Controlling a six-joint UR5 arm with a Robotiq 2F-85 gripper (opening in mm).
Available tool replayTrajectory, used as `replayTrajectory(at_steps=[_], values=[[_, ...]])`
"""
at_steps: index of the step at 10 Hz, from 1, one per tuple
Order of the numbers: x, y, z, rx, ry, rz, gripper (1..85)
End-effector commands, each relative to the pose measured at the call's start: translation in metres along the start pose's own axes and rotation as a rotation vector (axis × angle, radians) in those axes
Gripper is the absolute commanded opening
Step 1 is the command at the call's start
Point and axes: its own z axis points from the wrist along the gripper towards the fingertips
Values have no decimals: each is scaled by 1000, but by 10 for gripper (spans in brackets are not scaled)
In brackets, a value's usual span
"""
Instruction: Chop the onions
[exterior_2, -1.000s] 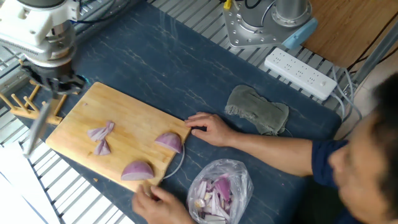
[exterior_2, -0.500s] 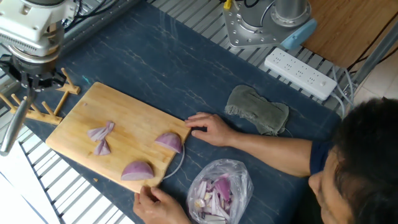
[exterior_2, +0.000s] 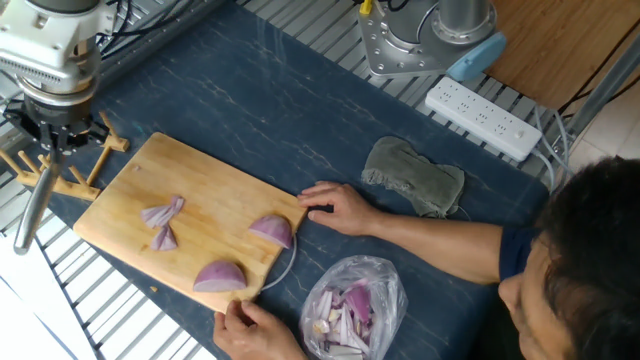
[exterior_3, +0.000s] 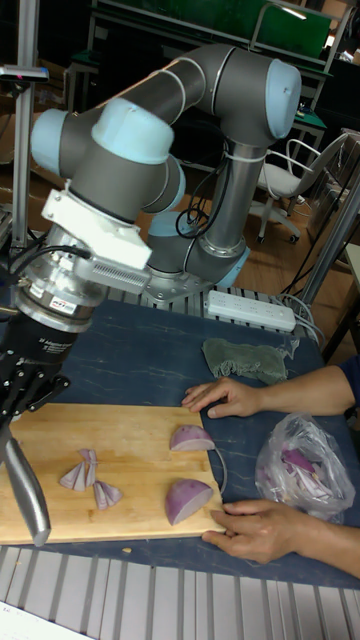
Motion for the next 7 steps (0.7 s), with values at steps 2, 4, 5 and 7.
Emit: replayTrajectory(at_steps=[2,4,5,7], values=[[11,1,12,-22,-20,6,10],[19,1,12,-28,-7,-20,10],[26,1,13,-30,0,-31,10],[41,6,16,-52,16,-8,10]])
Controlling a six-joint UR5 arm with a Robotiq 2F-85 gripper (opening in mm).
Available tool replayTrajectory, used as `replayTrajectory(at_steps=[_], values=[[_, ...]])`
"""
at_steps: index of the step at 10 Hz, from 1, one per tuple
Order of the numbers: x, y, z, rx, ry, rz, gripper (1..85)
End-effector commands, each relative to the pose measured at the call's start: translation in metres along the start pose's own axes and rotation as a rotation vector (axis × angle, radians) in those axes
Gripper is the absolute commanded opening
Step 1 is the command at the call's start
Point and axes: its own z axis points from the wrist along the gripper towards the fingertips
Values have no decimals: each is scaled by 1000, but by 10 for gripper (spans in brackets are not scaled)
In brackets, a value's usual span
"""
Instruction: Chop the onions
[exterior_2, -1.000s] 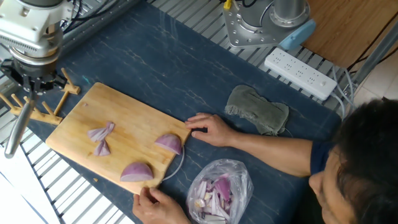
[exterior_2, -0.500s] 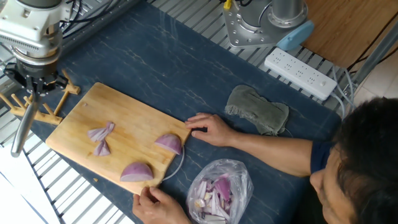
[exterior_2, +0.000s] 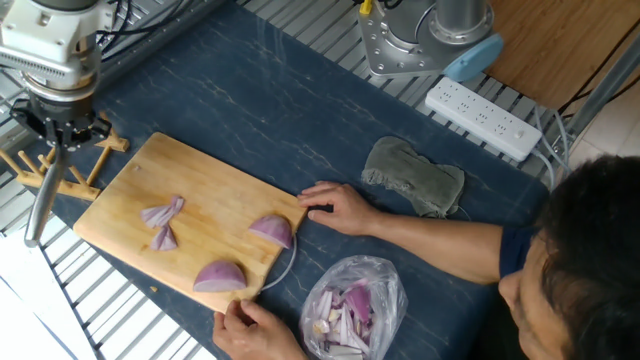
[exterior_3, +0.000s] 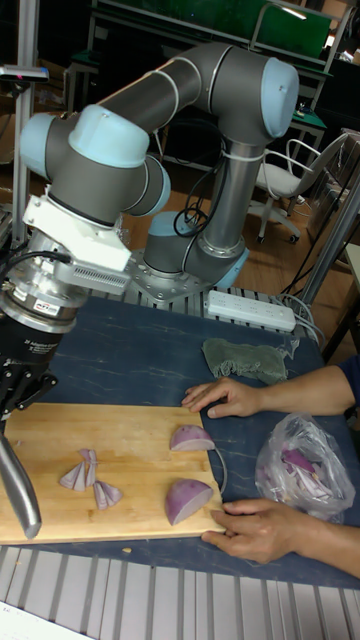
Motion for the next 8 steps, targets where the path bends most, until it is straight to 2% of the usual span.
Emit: replayTrajectory(at_steps=[1,4,8], values=[[18,7,4,-37,14,34,10],[28,22,6,-90,48,113,10],[30,28,10,-111,33,118,10]])
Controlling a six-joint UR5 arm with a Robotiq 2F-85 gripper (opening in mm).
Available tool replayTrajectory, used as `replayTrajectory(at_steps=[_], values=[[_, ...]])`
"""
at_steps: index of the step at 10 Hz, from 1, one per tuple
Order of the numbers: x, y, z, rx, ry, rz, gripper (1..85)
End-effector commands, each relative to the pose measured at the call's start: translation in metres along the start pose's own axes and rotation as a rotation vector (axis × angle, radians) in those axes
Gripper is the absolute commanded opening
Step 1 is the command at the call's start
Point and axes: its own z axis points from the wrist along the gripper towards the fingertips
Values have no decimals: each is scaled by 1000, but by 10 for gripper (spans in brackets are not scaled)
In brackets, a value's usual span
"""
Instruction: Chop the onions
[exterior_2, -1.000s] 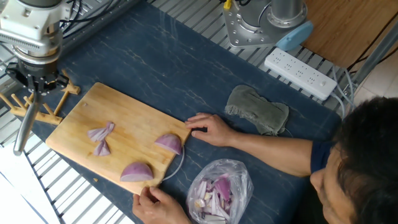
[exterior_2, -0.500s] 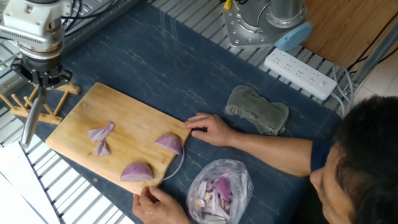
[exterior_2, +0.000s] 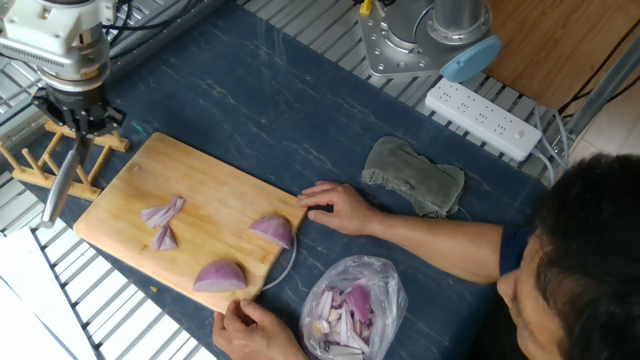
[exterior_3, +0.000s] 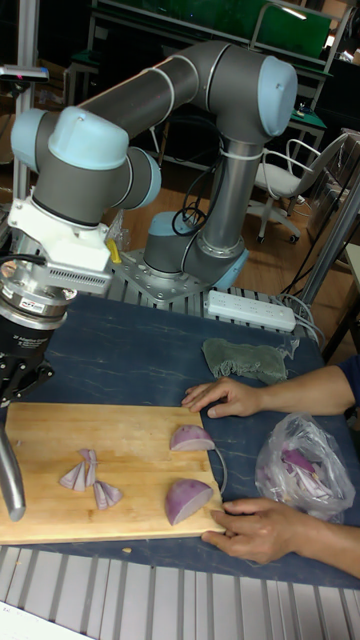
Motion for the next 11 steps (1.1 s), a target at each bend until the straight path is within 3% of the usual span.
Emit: replayTrajectory(at_steps=[1,5,8,11], values=[[0,6,5,-30,-21,14,10],[-4,8,6,-39,-42,12,10],[8,17,2,-76,-35,-18,10],[14,17,-2,-77,-50,-74,10]])
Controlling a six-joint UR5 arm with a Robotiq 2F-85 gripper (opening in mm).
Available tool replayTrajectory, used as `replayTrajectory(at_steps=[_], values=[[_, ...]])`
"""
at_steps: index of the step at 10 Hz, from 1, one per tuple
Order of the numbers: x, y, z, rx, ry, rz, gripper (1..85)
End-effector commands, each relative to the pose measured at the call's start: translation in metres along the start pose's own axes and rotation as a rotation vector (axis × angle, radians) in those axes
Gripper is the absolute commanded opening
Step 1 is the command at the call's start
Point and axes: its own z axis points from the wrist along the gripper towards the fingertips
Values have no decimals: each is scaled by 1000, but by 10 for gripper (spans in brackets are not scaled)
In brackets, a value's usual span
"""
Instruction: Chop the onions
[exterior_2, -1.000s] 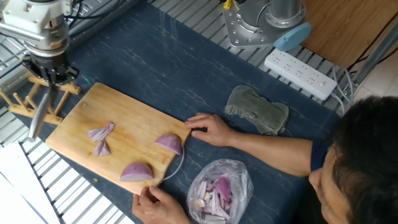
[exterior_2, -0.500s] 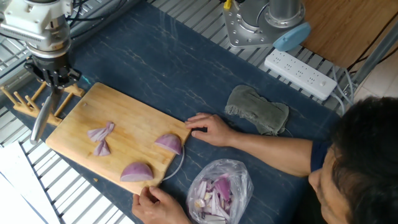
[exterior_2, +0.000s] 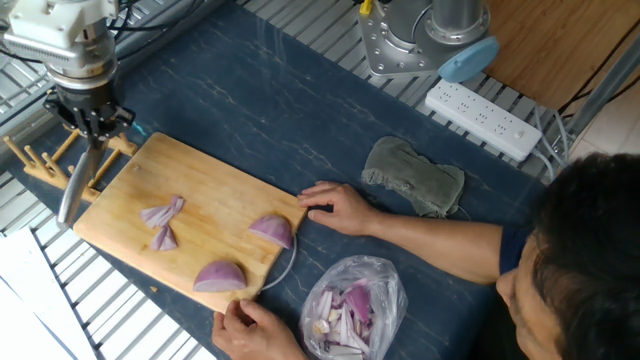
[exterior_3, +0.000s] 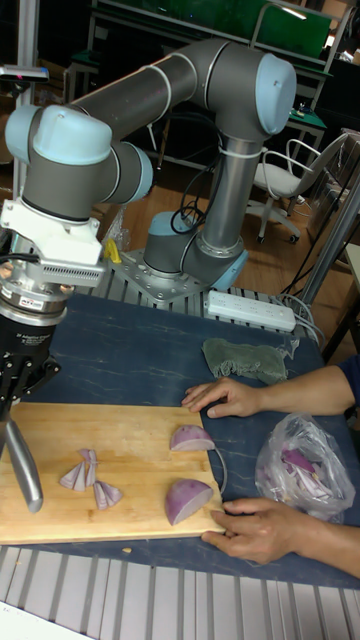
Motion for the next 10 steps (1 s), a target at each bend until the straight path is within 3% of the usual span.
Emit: replayTrajectory(at_steps=[1,8,9,10], values=[[4,3,-4,-16,-15,-29,10],[-3,8,-7,-36,-15,14,10],[-5,16,-7,-64,-23,30,10],[-9,12,-7,-53,-39,41,10]])
